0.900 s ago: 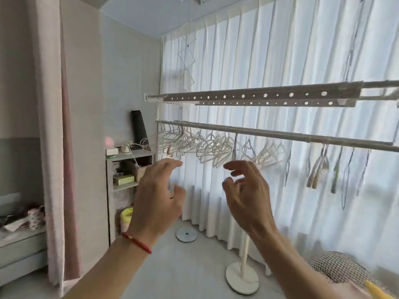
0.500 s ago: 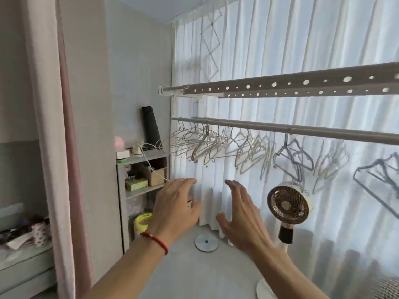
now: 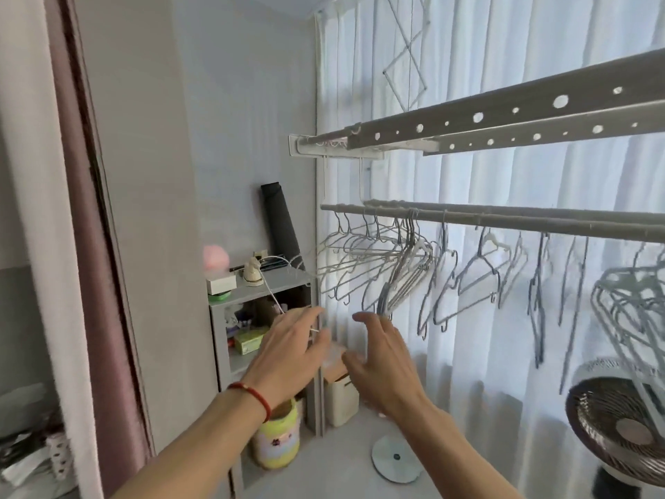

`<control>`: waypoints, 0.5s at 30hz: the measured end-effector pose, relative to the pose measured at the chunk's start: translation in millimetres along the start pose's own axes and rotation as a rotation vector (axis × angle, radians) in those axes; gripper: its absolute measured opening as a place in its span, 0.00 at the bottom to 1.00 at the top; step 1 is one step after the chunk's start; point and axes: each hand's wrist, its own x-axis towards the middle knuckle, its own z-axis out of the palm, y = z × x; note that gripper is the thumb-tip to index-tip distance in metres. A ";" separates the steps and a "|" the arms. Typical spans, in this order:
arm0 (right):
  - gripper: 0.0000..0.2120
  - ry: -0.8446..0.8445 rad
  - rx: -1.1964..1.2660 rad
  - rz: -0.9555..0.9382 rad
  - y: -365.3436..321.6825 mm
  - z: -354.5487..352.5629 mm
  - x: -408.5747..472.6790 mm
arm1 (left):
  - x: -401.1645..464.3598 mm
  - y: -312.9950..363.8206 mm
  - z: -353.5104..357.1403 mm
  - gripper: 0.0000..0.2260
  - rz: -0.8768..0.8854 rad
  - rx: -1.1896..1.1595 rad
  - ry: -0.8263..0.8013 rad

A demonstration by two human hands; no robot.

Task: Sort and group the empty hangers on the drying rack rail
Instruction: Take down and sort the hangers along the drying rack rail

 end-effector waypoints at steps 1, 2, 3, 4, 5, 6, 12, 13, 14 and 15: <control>0.25 0.022 0.020 0.001 -0.1 6.2 21.6 | 18.6 -9.4 1.6 0.20 -0.001 -0.007 -0.006; 0.23 0.051 0.046 0.009 -1.1 12.9 42.7 | 36.7 -19.2 2.5 0.19 0.004 -0.013 -0.014; 0.22 0.079 0.074 0.019 -2.2 20.9 62.9 | 54.6 -29.9 2.8 0.18 0.011 -0.020 -0.027; 0.21 0.099 0.096 0.029 -3.2 29.7 81.4 | 72.2 -41.0 3.0 0.17 0.020 -0.028 -0.041; 0.20 0.111 0.110 0.038 -3.5 39.1 98.0 | 89.9 -52.3 3.3 0.17 0.031 -0.034 -0.055; 0.20 0.119 0.117 0.046 -2.5 48.6 113.0 | 108.0 -63.7 4.1 0.17 0.041 -0.039 -0.066; 0.18 0.202 0.073 0.132 11.4 101.1 185.2 | 213.8 -140.8 19.6 0.16 0.109 -0.159 -0.099; 0.18 0.221 0.061 0.164 12.4 106.5 194.8 | 229.1 -152.3 22.5 0.16 0.127 -0.176 -0.112; 0.18 0.240 0.041 0.197 12.3 111.2 204.6 | 244.7 -163.2 24.6 0.16 0.149 -0.187 -0.128; 0.19 0.255 0.014 0.227 12.1 115.2 214.5 | 259.1 -173.3 26.7 0.16 0.171 -0.196 -0.142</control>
